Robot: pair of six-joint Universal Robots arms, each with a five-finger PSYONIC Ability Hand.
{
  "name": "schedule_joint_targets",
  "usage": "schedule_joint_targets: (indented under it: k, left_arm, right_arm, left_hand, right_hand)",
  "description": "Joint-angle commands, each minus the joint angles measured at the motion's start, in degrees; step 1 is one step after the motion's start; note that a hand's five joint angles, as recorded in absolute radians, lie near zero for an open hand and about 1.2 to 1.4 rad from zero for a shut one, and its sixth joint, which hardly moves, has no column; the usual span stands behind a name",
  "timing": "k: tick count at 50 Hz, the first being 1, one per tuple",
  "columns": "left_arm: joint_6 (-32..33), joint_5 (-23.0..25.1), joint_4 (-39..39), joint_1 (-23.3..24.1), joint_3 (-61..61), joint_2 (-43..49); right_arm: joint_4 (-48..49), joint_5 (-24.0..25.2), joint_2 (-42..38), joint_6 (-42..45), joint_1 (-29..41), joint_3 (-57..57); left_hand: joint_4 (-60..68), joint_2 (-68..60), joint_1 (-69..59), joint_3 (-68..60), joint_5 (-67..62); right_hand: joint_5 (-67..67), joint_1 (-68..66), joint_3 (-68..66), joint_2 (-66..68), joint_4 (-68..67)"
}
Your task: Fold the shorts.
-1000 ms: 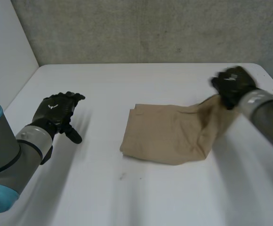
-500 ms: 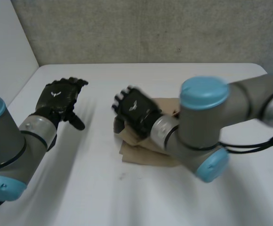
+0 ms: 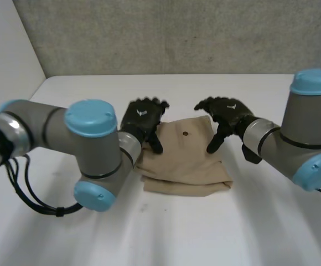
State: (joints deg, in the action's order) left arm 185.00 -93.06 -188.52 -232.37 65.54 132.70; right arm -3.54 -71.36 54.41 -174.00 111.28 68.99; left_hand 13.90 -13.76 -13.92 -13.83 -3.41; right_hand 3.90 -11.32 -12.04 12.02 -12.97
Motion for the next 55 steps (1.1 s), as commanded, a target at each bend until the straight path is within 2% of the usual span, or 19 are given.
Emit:
schedule_joint_targets:
  k: [1,4,12,19,26,30,31,33,36,39,43,47,55]
  left_arm:
    - [0.27,-2.65,7.02,-1.24,-2.62,5.99]
    - [0.53,-3.88,7.63,-1.77,-1.57,6.16]
    - [2.37,-3.62,7.81,-2.65,0.28,6.43]
    - [4.49,-3.71,7.64,-2.03,0.64,3.89]
    - [4.23,-3.62,7.46,-1.86,0.99,-6.57]
    - [3.88,-3.71,7.37,-2.91,1.78,-14.89]
    - [3.87,-3.80,7.37,-3.17,1.87,-16.58]
    - [3.87,-4.33,7.46,-5.19,2.04,-21.24]
    - [3.52,-4.59,8.16,-8.35,2.48,-25.29]
    - [1.16,-4.59,12.36,-12.13,3.01,-31.43]
    - [-3.58,-3.98,18.16,-14.59,4.32,-35.40]
    - [-6.93,-2.58,21.51,-15.13,6.52,-37.07]
    - [-7.99,-1.87,21.44,-15.04,8.72,-39.27]
  right_arm:
    - [-7.27,-0.01,-10.72,1.38,0.25,-8.08]
    - [-8.50,-0.27,-12.57,3.13,0.25,-9.31]
    - [-9.03,-2.99,-13.02,8.84,0.16,-9.93]
    - [-8.77,-3.17,-11.70,8.94,0.25,-8.61]
    - [-5.96,-3.43,-0.64,7.89,0.16,-5.80]
    - [-2.71,-6.76,6.65,4.46,-0.27,-3.87]
    - [-1.74,-9.12,10.15,2.89,-0.62,-3.08]
    - [-1.30,-10.46,11.85,2.26,-1.07,-2.63]
    - [-0.24,-15.20,17.82,1.55,-3.52,-0.97]
    - [-0.59,-18.28,23.35,1.55,-6.33,-0.61]
    - [-2.86,-18.11,26.09,1.82,-8.71,0.09]
    - [-6.64,-17.67,26.53,1.82,-9.33,0.09]
    - [-7.98,-17.58,26.62,1.73,-9.24,0.36]
  left_hand:
    - [4.72,-4.86,-4.70,-4.79,-5.22]
    - [4.56,-4.70,-4.54,-4.63,-5.05]
    - [4.39,-4.53,-4.37,-4.46,-4.88]
    - [3.71,-3.86,-3.70,-3.79,-4.21]
    - [2.20,-2.34,-2.18,-2.27,-2.70]
    - [0.36,-0.50,-0.34,-0.43,-0.85]
    - [-0.15,0.01,0.17,0.08,-0.35]
    - [-1.00,0.85,1.01,0.92,0.50]
    - [-1.00,0.85,1.02,0.92,0.50]
    - [-1.00,0.85,1.01,0.92,0.50]
    - [-0.83,0.69,0.85,0.76,0.33]
    - [-1.00,0.85,1.01,0.92,0.50]
    - [-1.00,0.85,1.02,0.92,0.50]
  right_hand:
    - [-3.90,1.32,2.04,-2.02,2.97]
    - [-3.90,1.32,2.04,-2.02,2.97]
    - [-3.90,1.32,2.04,-2.02,2.97]
    - [-3.90,1.32,2.04,-2.02,2.97]
    - [-3.90,1.32,2.04,-2.02,2.97]
    - [-3.90,1.32,2.04,-2.02,2.97]
    - [-3.90,1.32,2.04,-2.02,2.97]
    - [-3.90,1.32,2.04,-2.02,2.97]
    - [-3.90,1.32,2.04,-2.02,2.97]
    - [-3.90,1.32,2.04,-2.02,2.97]
    - [-3.90,1.32,2.04,-2.02,2.97]
    - [-3.90,1.32,2.04,-2.02,2.97]
    - [-3.90,1.32,2.04,-2.02,2.97]
